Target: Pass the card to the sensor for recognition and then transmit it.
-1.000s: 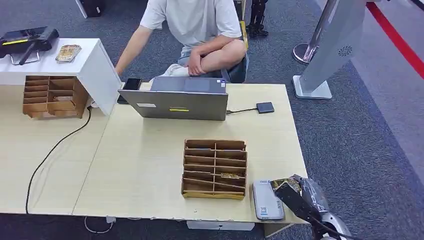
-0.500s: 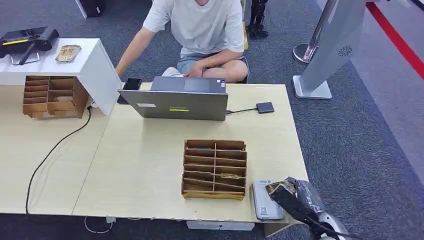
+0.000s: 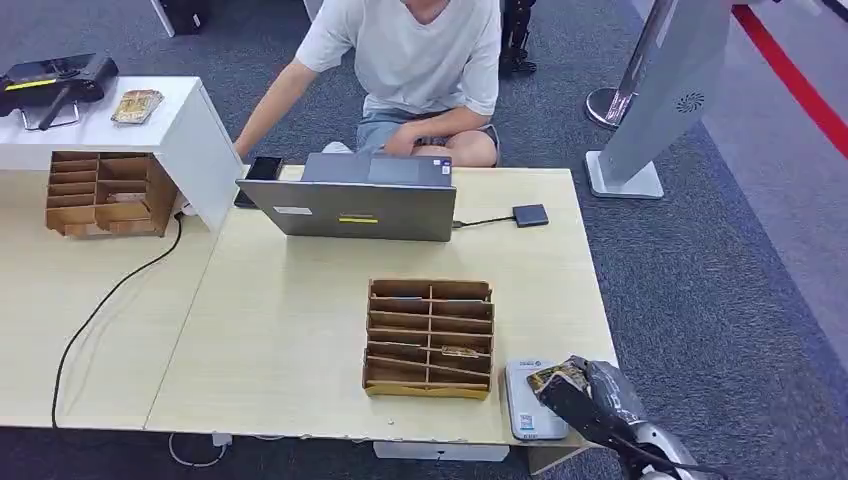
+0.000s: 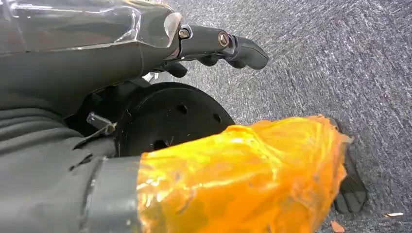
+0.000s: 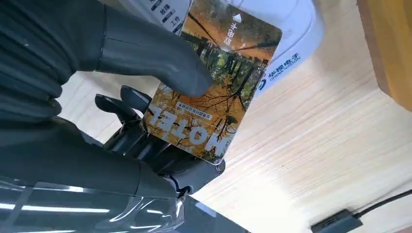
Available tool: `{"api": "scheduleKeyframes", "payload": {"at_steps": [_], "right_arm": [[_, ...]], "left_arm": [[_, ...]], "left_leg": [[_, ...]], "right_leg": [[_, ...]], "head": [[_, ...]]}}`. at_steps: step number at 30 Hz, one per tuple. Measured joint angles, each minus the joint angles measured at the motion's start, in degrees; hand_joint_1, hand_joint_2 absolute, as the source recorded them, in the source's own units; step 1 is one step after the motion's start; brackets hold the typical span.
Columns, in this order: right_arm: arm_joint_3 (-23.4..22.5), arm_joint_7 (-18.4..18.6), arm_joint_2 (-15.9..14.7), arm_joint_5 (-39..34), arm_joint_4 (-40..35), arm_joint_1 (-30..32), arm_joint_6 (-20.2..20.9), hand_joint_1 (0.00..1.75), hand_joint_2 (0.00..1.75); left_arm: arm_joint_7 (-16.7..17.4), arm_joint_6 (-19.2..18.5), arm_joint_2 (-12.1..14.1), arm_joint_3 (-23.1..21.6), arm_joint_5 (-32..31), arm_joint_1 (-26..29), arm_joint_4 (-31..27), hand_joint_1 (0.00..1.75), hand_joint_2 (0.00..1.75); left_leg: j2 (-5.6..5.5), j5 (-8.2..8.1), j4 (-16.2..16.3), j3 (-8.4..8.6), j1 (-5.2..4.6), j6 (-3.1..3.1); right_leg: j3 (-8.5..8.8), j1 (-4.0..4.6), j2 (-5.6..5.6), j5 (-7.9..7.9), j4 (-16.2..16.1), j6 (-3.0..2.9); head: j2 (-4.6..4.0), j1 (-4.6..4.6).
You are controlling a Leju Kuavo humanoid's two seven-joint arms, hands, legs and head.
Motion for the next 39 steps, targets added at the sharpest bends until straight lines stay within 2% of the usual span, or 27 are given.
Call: {"api": "scheduleKeyframes", "payload": {"at_steps": [6, 27, 39], "right_arm": [[0.7, -0.3, -1.0, -0.3, 0.0, -0.2, 0.7, 1.75, 1.75], [2.1, -1.3, -1.3, -1.1, 0.4, -1.5, 1.7, 1.75, 1.75], [2.2, -0.8, -0.8, 1.6, 0.8, -2.2, -3.7, 1.75, 1.75]], "left_arm": [[0.2, 0.0, 0.0, -0.1, 0.0, 0.0, 0.0, 0.0, 0.0], [0.8, 0.0, -0.1, -0.9, 0.0, -0.3, 0.5, 0.0, 0.0], [1.0, 0.0, -0.2, -0.9, 0.0, -0.5, 0.9, 0.0, 0.0]], "left_leg": [[0.0, 0.0, 0.0, 0.0, 0.0, 0.0], [0.0, 0.0, 0.0, 0.03, 0.0, 0.0], [0.0, 0.0, 0.0, 0.02, 0.0, 0.0]], "right_leg": [[0.01, 0.0, 0.0, 0.0, 0.0, 0.0], [0.03, 0.0, 0.0, 0.0, 0.0, 0.0], [0.04, 0.0, 0.0, 0.0, 0.0, 0.0]], "head": [[0.0, 0.02], [0.0, 0.0], [0.0, 0.0]]}}
